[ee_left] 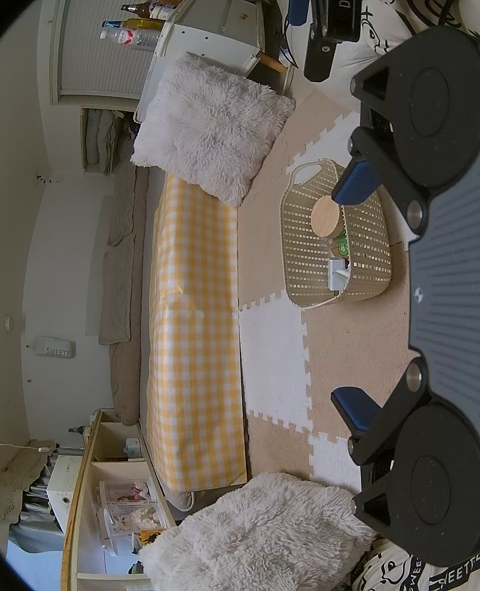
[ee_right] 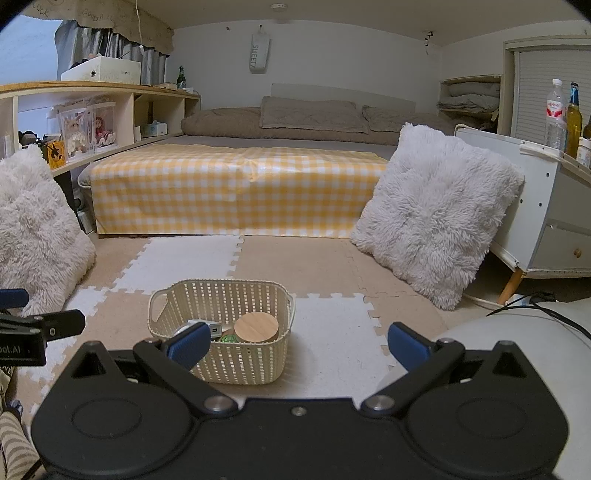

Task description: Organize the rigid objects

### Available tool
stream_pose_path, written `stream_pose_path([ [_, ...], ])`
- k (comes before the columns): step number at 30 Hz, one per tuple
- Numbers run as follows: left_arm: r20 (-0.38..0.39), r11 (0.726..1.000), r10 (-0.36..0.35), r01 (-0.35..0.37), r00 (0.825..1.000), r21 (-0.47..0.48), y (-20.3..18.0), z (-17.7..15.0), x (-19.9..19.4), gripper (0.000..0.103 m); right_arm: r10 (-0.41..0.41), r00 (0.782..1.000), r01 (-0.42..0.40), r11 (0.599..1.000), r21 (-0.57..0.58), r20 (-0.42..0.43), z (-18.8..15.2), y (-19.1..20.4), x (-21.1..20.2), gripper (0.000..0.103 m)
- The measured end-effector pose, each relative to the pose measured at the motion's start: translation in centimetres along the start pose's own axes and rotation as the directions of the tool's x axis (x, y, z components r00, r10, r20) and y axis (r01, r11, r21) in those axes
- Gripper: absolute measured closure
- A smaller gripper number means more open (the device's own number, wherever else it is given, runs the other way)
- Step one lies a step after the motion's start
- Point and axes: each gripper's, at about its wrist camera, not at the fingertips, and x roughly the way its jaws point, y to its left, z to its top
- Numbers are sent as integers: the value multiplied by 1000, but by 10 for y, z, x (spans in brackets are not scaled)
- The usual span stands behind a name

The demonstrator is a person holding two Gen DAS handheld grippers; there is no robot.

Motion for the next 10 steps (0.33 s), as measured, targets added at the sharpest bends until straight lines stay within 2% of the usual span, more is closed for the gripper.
stream_pose_path([
  [10,-1,1000,-2,2,1000,-1,-1,-1,-1,0,0,1000,0,1000,2,0,0,-1,0,0],
])
